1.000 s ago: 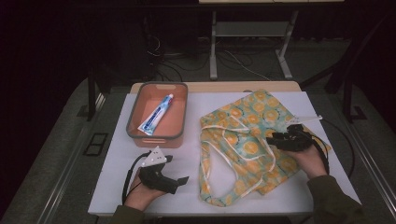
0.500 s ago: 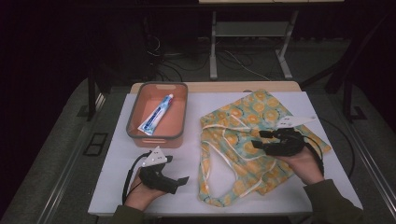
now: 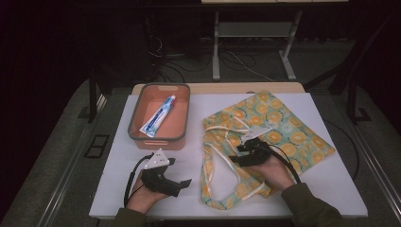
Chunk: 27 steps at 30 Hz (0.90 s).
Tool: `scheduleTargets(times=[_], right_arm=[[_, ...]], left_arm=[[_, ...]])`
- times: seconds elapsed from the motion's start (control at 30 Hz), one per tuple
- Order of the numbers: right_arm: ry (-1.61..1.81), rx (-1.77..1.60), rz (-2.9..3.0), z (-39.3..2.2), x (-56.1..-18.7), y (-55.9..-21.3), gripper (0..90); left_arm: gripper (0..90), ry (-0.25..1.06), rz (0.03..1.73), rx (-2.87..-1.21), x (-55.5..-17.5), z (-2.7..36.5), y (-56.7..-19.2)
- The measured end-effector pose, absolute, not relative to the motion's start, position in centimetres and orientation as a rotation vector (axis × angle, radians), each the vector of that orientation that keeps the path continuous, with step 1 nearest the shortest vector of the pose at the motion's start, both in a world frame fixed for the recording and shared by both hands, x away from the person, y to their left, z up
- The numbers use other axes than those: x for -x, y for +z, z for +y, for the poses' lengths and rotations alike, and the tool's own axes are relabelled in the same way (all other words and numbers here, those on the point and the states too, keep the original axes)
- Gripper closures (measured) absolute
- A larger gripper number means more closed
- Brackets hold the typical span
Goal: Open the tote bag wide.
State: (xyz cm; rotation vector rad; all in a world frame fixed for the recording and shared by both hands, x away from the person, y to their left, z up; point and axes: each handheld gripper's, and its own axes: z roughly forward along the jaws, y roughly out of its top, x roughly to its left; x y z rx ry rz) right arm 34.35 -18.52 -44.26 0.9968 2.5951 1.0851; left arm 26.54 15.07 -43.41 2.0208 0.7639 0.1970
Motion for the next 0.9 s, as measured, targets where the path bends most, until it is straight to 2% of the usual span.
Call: scheduleTargets(times=[0.07, 0.1, 0.17, 0.23, 0.3, 0.43, 0.67, 0.9], right_arm=[[1.053, -0.992, 2.603, -18.2, -34.5, -44.8, 38.7], [1.045, -0.971, 2.594, -18.0, -34.5, -44.9, 40.2], [0.994, -0.914, 2.584, -17.9, -34.4, -44.9, 49.2], [1.006, -0.911, 2.578, -18.3, -34.4, -44.8, 64.5], [1.013, -0.927, 2.571, -18.6, -34.5, -44.8, 75.2], [1.007, -0.930, 2.576, -19.2, -34.7, -44.7, 87.0], [1.056, -0.917, 2.551, -20.6, -34.6, -43.0, 89.2], [1.180, -0.909, 2.445, -23.3, -34.2, -39.5, 89.2]], left_arm=[[0.0, 0.196, 0.765, -2.022, -26.6, 15.1, -43.4], [0.0, 0.196, 0.764, -2.023, -26.6, 15.1, -43.4], [0.0, 0.196, 0.763, -2.022, -26.5, 15.0, -43.4], [0.1, 0.197, 0.763, -2.023, -26.5, 15.0, -43.4], [0.0, 0.197, 0.763, -2.023, -26.5, 15.0, -43.4], [0.1, 0.198, 0.761, -2.022, -26.5, 15.0, -43.4], [0.1, 0.198, 0.758, -2.021, -26.5, 15.1, -43.3], [0.1, 0.199, 0.761, -2.019, -26.5, 15.1, -43.3]])
